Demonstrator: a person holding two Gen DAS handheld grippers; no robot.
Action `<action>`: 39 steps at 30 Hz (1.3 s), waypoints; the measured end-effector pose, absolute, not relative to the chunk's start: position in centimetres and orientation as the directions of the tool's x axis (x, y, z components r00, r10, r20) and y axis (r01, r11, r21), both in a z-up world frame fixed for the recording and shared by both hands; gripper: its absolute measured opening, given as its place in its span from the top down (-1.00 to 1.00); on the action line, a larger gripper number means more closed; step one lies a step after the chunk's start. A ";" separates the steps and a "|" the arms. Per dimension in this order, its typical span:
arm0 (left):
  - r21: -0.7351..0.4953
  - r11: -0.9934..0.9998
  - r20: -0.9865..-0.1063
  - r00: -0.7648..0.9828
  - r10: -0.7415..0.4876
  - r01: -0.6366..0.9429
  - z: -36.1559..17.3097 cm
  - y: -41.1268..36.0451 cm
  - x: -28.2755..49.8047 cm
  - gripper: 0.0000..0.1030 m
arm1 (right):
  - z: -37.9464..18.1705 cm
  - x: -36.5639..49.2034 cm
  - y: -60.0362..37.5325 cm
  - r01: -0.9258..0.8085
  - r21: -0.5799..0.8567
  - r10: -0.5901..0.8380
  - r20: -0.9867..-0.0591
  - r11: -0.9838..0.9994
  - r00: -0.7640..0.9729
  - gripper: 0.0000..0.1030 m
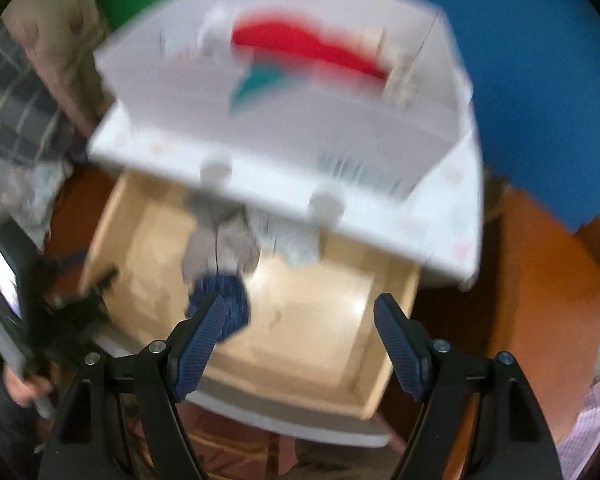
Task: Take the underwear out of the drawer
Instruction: 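Move the right gripper into the drawer and grasp the navy floral underwear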
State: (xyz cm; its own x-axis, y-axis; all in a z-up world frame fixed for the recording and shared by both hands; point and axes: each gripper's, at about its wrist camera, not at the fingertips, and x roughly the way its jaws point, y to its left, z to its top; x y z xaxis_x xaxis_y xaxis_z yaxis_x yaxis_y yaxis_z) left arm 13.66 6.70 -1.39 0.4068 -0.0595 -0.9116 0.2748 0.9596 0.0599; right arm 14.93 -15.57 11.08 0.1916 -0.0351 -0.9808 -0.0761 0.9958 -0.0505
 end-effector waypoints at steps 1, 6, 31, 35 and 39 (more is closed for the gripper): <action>0.062 0.959 -0.912 0.407 -0.058 0.275 -1.4 6.7 13.7 -0.01 | 9.4 14.4 -15.3 -0.075 -0.039 -0.026 -0.987 0.996 0.161 -0.44; 0.061 0.959 -0.913 0.404 -0.058 0.277 -1.5 6.7 13.7 -0.01 | 1.9 13.0 -12.9 -0.077 0.019 0.023 -0.999 0.997 0.042 -0.44; 0.062 0.960 -0.918 0.393 -0.053 0.274 -1.7 6.8 13.9 -0.01 | -7.9 15.2 -6.9 -0.146 -0.076 -0.091 -0.991 0.986 -0.101 -0.43; 0.065 0.960 -0.918 0.392 -0.049 0.273 -1.8 6.8 13.9 -0.01 | -8.8 15.5 -5.7 -0.173 -0.089 -0.112 -0.985 0.981 -0.132 -0.43; 0.063 0.961 -0.919 0.390 -0.049 0.269 -1.8 6.8 13.9 -0.01 | -9.4 16.6 -5.5 -0.177 -0.085 -0.114 -0.980 0.981 -0.166 -0.42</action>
